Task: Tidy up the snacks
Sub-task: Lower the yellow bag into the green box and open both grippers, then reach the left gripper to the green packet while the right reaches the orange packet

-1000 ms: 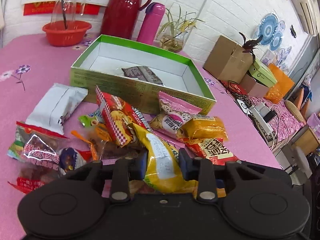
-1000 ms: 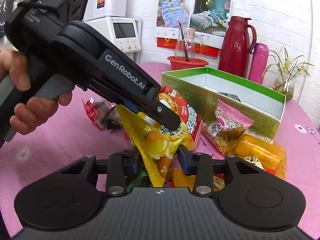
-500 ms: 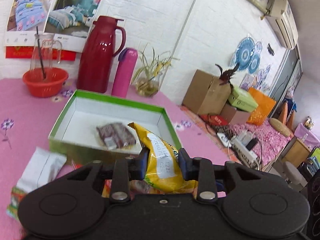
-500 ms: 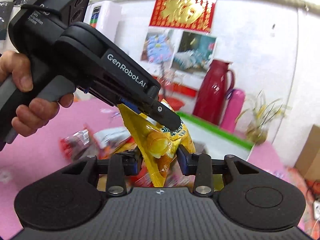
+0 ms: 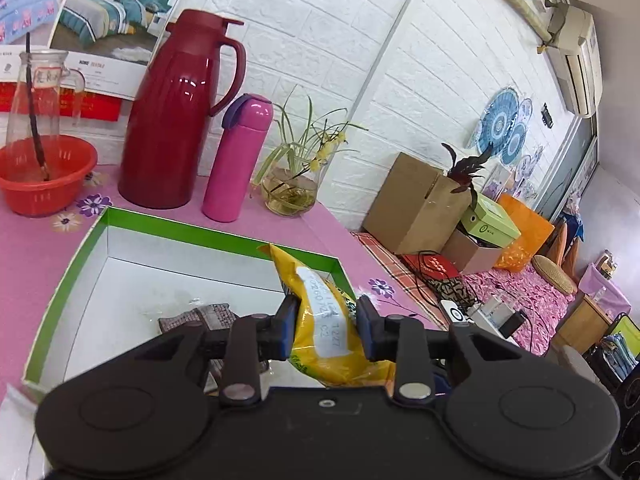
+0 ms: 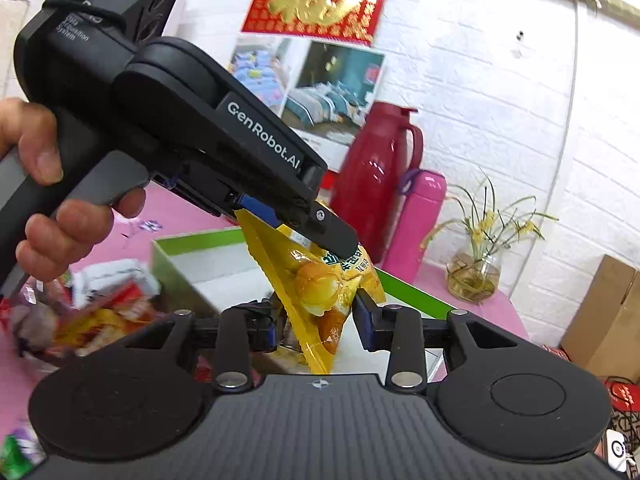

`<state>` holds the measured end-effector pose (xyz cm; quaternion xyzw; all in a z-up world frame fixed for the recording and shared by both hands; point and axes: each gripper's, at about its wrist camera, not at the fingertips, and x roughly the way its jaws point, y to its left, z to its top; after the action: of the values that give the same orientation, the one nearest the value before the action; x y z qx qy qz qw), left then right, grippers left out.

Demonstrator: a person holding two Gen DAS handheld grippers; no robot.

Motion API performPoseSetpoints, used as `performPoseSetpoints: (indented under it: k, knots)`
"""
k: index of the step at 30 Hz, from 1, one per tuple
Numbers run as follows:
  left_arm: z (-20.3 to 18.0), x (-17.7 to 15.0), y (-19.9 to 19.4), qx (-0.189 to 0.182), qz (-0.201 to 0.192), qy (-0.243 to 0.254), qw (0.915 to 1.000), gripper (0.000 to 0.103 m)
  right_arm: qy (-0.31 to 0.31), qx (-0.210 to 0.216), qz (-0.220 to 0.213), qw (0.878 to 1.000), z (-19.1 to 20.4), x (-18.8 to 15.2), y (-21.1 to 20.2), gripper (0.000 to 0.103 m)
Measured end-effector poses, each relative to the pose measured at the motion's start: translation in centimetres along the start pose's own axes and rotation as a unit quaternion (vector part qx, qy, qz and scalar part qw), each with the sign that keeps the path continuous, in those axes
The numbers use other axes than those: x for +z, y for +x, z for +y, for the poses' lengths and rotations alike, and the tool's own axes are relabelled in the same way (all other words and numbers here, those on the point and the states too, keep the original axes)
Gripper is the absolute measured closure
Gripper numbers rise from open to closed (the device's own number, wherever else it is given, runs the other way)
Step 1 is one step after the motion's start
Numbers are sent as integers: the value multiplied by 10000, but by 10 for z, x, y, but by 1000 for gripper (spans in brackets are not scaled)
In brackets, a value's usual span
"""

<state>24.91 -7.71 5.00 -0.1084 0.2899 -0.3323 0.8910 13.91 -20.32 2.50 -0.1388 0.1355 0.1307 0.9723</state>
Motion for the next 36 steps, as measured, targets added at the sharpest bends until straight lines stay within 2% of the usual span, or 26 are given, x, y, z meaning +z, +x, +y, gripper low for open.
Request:
performPoseSetpoints:
  k: [2,3,4,5,6,7,9,11,16,25,30,36]
  knots:
    - [7,0,11,32,39,-52,10000,65,22,-19,118,9999,-3,-3,11,42]
    - [10,-1,16,110,63,-75,9999,55,18,-26,192,9998,-4,-4,17,42]
    - [12,-2,19,196,100,-75,9997,20,-4,-21,251,9997,-5,-6,22,34]
    - [13,-5,21,349,124,-60,9993,0,-25,-56,283,9996,-5,-8,25,18]
    - [13,-8,21,573,77,1,9983,0,-25,-110,304,9995,-5,-9,26,6]
    - [13,-11,20,751,-3,116,9971,0,-1,-122,305,9995,-5,-11,26,0]
    - [12,-13,20,939,-5,334,9950,0,60,-49,242,9997,-7,-13,23,0]
    - [15,-15,22,1078,92,322,9936,0,124,21,313,9994,-7,-14,22,0]
    - [13,-18,12,1143,88,286,9930,0,134,36,312,9994,-2,-11,11,0]
    - [-8,-34,-22,1295,126,250,9912,0,-81,3,95,9999,17,-6,-35,0]
    - [-25,-57,-45,1330,327,351,9900,0,7,11,112,9999,25,-16,-67,0]
    - [-39,-99,-81,1026,650,418,9917,0,480,133,399,9980,19,-45,-110,0]
